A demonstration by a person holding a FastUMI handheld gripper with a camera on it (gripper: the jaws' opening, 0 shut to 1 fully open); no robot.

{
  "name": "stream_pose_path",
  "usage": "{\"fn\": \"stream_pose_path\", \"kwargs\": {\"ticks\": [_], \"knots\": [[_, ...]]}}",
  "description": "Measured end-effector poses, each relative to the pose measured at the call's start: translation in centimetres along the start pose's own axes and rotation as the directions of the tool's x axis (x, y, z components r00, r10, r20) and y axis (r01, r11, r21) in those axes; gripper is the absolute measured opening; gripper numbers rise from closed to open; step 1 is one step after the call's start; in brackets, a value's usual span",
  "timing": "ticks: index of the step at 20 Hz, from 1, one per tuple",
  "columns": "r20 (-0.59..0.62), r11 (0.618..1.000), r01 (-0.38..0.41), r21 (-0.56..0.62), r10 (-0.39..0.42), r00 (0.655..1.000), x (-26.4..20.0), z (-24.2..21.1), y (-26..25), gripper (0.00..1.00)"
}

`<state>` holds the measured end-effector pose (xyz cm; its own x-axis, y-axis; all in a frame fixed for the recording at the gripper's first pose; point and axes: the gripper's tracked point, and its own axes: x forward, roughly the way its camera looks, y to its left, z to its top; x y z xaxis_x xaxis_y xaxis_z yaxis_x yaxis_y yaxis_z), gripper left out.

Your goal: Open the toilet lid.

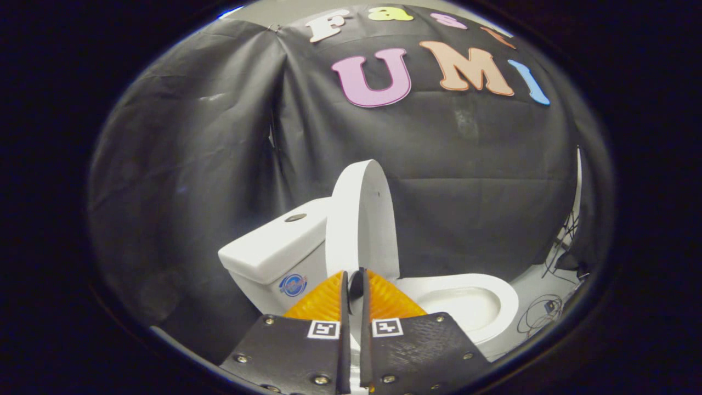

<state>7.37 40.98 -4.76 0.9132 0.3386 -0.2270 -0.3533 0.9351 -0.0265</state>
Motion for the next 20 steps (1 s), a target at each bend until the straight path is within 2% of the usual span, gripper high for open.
{"fn": "stream_pose_path", "kwargs": {"ticks": [13,20], "knots": [[0.019,0.999,-0.042,-0.022,0.042,0.999,0.9,-0.4,2.8,0.07],[0.012,0.998,-0.057,0.024,0.057,0.998,1.1,-0.4,2.8,0.07]]}}
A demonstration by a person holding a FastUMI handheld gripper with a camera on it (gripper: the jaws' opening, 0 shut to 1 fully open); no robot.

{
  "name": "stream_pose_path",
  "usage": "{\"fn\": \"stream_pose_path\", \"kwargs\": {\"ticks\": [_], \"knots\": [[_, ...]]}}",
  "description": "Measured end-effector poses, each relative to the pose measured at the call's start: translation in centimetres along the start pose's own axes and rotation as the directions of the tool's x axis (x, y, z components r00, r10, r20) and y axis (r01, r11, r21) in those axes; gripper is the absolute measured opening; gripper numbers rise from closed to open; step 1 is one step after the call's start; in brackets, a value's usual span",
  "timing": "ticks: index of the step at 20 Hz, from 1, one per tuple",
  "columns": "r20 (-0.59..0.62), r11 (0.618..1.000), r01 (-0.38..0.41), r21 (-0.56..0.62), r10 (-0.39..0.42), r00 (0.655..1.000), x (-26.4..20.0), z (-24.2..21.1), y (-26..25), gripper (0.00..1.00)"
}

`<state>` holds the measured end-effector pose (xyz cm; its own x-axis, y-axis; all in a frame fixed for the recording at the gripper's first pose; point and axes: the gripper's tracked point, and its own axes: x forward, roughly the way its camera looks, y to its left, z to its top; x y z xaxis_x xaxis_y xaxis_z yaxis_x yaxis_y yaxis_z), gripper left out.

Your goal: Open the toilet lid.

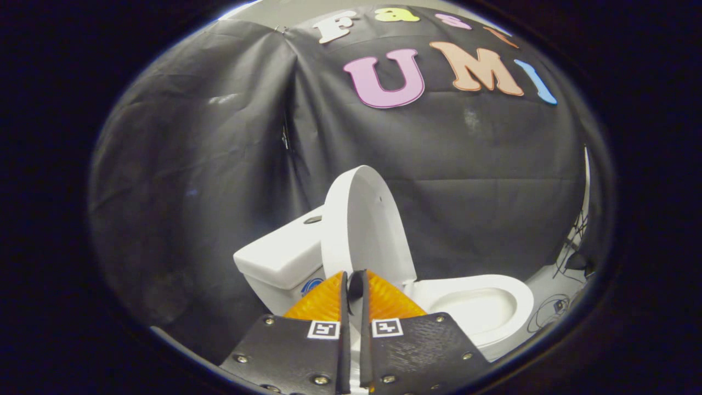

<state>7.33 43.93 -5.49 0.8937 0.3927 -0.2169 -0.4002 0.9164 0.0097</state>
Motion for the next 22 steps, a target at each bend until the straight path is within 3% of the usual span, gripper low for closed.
{"fn": "stream_pose_path", "kwargs": {"ticks": [4,6,14,19,22], "knots": [[-0.034,0.997,-0.063,0.052,0.065,0.997,-0.8,-0.1,0.7,0.18],[-0.034,0.994,-0.078,0.076,0.081,0.996,-1.6,0.5,0.0,0.30],[0.006,1.000,0.009,-0.012,-0.009,1.000,-7.3,3.8,-8.8,0.97],[0.045,0.990,0.114,-0.078,-0.111,0.993,-11.2,7.8,-17.8,0.98],[0.084,0.990,0.096,-0.104,-0.087,0.993,-12.5,10.6,-21.6,0.98]]}}
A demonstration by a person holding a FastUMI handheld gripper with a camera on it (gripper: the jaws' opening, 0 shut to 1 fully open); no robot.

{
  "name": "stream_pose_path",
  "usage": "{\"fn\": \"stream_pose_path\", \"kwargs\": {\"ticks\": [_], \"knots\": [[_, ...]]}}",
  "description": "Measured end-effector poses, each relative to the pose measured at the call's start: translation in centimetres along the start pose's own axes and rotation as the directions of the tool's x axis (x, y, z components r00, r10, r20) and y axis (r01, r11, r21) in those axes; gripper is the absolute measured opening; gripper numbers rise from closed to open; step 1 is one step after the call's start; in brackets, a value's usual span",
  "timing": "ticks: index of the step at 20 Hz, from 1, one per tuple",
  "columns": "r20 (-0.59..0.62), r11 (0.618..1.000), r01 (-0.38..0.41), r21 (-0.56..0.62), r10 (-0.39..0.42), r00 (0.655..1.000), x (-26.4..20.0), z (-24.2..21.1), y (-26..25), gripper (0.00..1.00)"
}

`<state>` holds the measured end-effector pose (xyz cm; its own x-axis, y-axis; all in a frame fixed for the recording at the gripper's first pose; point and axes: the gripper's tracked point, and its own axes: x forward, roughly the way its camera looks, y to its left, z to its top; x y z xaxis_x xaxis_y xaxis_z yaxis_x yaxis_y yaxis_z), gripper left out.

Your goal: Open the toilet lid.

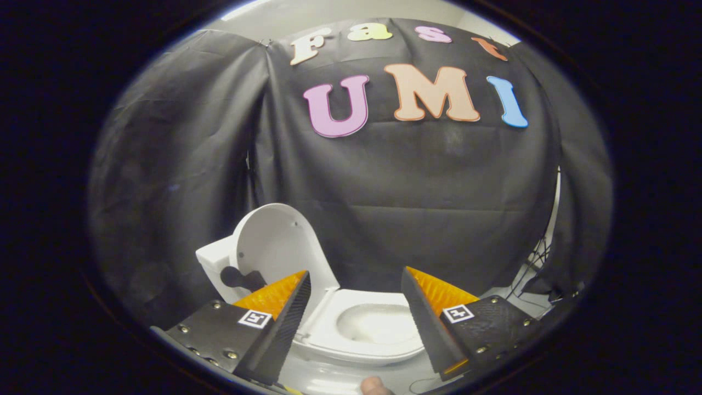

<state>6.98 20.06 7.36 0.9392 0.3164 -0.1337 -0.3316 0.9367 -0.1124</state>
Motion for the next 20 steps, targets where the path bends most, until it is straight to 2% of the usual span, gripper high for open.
{"fn": "stream_pose_path", "kwargs": {"ticks": [2,4,5,7,10,12,16,20], "knots": [[0.043,1.000,-0.026,-0.013,0.027,0.999,0.5,1.3,-3.4,0.98],[0.183,0.995,-0.094,-0.039,0.099,0.978,0.6,3.2,-6.1,0.98],[0.234,0.995,-0.091,-0.048,0.100,0.967,0.6,3.9,-8.1,1.00],[0.258,0.997,-0.055,-0.059,0.068,0.964,1.2,2.9,-12.5,1.00],[0.232,0.996,0.045,-0.074,-0.027,0.972,1.1,0.5,-18.4,1.00],[0.246,0.993,0.105,-0.047,-0.091,0.965,0.4,-0.2,-21.1,1.00],[0.260,0.988,0.150,-0.041,-0.134,0.956,-0.8,-1.0,-23.2,1.00],[0.212,0.983,0.173,-0.066,-0.156,0.965,-1.8,-2.9,-25.3,1.00]]}}
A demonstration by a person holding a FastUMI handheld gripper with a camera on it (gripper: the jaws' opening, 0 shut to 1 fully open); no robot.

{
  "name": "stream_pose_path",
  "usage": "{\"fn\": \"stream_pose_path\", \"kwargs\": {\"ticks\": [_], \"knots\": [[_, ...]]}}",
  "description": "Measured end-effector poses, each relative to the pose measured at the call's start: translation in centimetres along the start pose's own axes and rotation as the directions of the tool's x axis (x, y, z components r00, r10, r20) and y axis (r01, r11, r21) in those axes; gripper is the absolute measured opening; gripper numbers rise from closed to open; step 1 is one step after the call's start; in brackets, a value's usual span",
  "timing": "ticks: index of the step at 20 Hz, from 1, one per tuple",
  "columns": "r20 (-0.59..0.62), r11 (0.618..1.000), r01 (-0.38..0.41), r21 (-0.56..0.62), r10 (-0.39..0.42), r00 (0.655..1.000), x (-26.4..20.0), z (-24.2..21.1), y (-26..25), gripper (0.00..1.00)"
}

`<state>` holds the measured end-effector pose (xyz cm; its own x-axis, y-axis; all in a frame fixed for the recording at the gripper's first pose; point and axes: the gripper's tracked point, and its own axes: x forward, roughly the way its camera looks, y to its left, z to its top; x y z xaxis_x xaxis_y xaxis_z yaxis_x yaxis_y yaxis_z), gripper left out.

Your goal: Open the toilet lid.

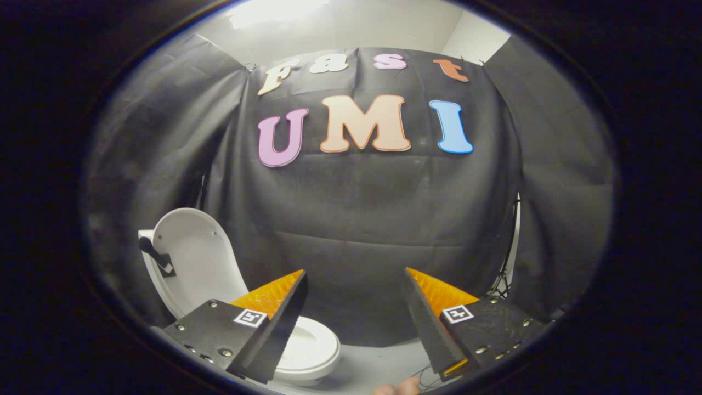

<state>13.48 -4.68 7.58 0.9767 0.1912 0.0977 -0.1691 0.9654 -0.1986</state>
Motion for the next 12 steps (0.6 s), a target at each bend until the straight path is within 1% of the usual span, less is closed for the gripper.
{"fn": "stream_pose_path", "kwargs": {"ticks": [3,5,9,12], "knots": [[-0.001,0.999,0.038,0.031,-0.038,0.999,-1.6,-0.5,-1.9,1.00],[-0.006,0.995,0.069,0.069,-0.069,0.998,-1.9,-0.5,-2.0,1.00],[0.003,0.989,0.083,0.123,-0.084,0.996,-2.2,1.8,2.1,0.99],[0.025,0.984,0.051,0.172,-0.057,0.998,-3.6,3.8,7.9,0.99]]}}
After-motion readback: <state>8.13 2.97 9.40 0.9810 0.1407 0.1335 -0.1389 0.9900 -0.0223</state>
